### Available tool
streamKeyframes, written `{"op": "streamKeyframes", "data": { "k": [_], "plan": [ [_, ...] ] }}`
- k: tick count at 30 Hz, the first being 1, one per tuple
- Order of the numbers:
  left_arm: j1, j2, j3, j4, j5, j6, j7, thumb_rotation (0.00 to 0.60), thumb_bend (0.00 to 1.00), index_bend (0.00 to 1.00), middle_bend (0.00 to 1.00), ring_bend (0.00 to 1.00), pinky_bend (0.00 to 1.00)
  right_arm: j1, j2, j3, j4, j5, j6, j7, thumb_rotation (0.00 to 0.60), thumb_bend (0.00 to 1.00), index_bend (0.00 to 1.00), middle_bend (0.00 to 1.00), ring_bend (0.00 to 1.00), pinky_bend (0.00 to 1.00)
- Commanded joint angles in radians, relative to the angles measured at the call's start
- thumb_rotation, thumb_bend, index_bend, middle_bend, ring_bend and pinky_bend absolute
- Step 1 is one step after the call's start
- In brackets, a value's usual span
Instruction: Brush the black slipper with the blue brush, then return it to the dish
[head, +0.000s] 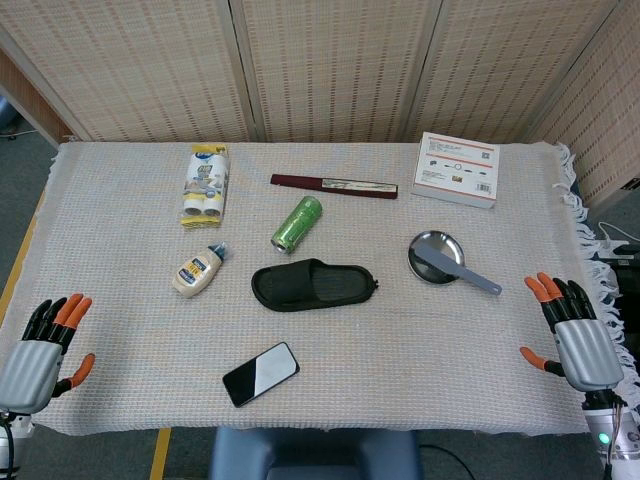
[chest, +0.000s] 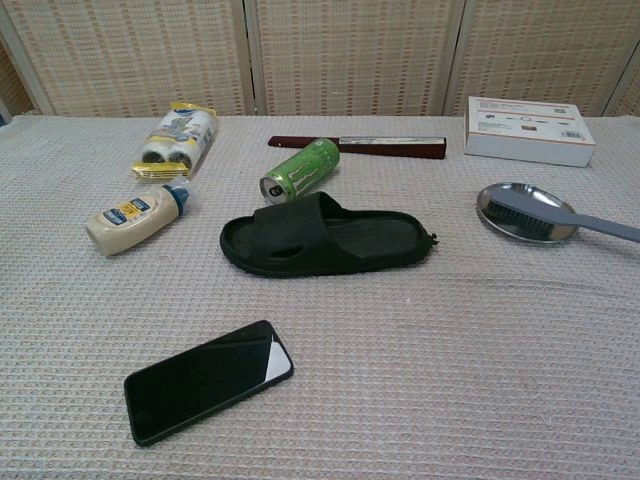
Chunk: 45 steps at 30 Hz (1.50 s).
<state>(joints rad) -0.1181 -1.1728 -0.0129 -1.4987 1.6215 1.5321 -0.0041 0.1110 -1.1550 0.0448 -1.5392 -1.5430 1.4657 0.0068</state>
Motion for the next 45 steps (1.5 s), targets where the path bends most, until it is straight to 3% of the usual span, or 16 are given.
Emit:
{"op": "streamKeyframes", "data": {
  "k": [1,8,13,18,25,31,37,45],
  "plan": [
    [-0.003,-0.002,0.003,0.000,0.004,-0.006,0.003,0.600,0.39,0.00,0.00,0.00,0.03,0.001,-0.003,0.010,-0.003,0.022,-0.009,-0.010,0.600,0.05,0.00,0.00,0.00,0.00],
    [-0.012,0.001,0.008,-0.008,0.011,-0.015,-0.018,0.600,0.39,0.00,0.00,0.00,0.03,0.036,-0.071,0.060,0.038,0.079,-0.043,0.007,0.600,0.05,0.00,0.00,0.00,0.00],
    [-0.022,0.006,0.019,-0.013,0.026,-0.030,-0.037,0.600,0.39,0.00,0.00,0.00,0.03,0.149,-0.124,0.138,0.038,0.240,-0.250,-0.014,0.600,0.05,0.00,0.00,0.00,0.00],
    [-0.032,0.021,0.046,-0.021,0.065,-0.045,-0.070,0.600,0.40,0.00,0.00,0.00,0.03,0.239,-0.225,0.199,0.055,0.338,-0.297,-0.159,0.600,0.05,0.05,0.03,0.00,0.00],
    [-0.025,0.027,0.045,-0.021,0.052,-0.035,-0.066,0.600,0.40,0.00,0.00,0.00,0.03,0.335,-0.355,0.247,0.114,0.483,-0.312,-0.401,0.600,0.08,0.22,0.09,0.00,0.00],
    [-0.018,0.038,0.053,-0.030,0.062,-0.022,-0.075,0.600,0.40,0.00,0.00,0.00,0.03,0.394,-0.446,0.278,0.237,0.580,-0.346,-0.453,0.600,0.13,0.32,0.15,0.00,0.00],
    [-0.024,0.039,0.062,-0.033,0.068,-0.038,-0.080,0.600,0.40,0.00,0.00,0.00,0.03,0.424,-0.498,0.305,0.333,0.646,-0.375,-0.440,0.600,0.13,0.33,0.16,0.00,0.00],
    [-0.029,0.044,0.066,-0.037,0.069,-0.047,-0.083,0.600,0.40,0.00,0.00,0.00,0.03,0.465,-0.529,0.323,0.379,0.733,-0.423,-0.483,0.600,0.13,0.32,0.16,0.00,0.00]
  ]
}}
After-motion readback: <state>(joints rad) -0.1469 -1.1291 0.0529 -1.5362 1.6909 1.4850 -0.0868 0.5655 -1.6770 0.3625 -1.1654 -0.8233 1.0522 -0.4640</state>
